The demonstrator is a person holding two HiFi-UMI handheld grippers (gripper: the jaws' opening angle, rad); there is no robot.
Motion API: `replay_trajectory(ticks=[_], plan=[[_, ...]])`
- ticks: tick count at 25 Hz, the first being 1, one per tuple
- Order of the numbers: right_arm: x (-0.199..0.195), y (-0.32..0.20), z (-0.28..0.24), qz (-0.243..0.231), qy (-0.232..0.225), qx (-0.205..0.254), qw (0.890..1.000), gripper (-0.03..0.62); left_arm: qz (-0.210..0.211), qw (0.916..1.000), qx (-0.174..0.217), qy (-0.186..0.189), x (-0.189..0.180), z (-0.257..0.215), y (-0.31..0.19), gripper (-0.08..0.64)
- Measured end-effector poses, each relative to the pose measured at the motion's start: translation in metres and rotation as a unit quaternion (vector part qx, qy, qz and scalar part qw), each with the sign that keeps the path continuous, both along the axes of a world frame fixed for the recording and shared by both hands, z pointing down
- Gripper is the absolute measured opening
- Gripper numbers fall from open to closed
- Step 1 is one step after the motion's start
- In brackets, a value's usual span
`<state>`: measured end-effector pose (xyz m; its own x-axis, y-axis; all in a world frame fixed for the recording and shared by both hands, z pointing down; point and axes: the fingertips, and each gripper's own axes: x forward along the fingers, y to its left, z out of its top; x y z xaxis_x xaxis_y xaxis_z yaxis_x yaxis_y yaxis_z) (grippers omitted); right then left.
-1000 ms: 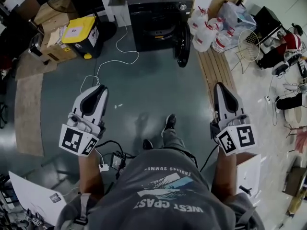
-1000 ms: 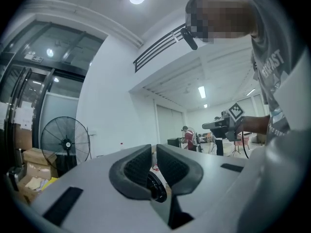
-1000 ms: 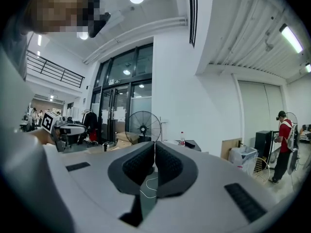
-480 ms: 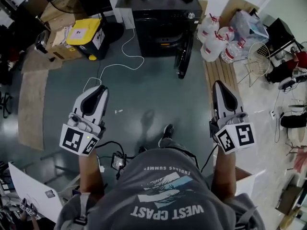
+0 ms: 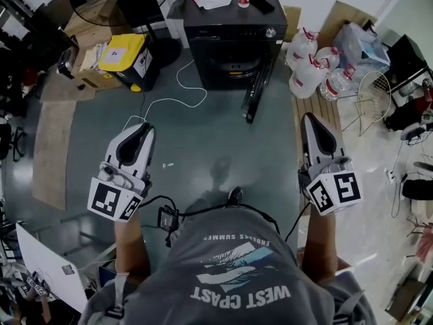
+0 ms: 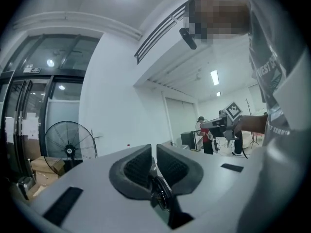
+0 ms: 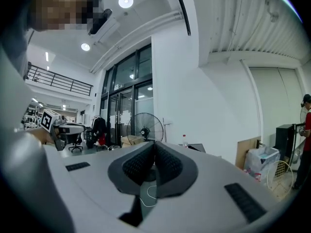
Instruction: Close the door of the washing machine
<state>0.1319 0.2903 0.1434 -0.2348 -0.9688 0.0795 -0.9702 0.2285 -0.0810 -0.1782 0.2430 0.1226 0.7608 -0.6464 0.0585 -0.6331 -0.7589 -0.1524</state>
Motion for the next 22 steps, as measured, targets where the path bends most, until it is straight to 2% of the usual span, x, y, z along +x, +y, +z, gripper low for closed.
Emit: replay_trajectory(ticks=[10, 15, 22], plan=[[0.027, -0.023, 0.013, 0.005, -0.013, -0.010, 1.000, 0.029, 0.023, 0.9997, -0.009, -0.010, 0.045, 0.011, -0.036, 0.046], [0.043, -0.036, 0.019, 0.024, -0.009, -0.020, 0.999, 0.029, 0.052, 0.9986, -0.010, -0.001, 0.074, 0.016, -0.064, 0.046], [0.052, -0.068, 0.025, 0.038, 0.003, -0.036, 0.999, 0.029, 0.073, 0.9971, -0.017, 0.014, 0.090, 0.022, -0.111, 0.046]])
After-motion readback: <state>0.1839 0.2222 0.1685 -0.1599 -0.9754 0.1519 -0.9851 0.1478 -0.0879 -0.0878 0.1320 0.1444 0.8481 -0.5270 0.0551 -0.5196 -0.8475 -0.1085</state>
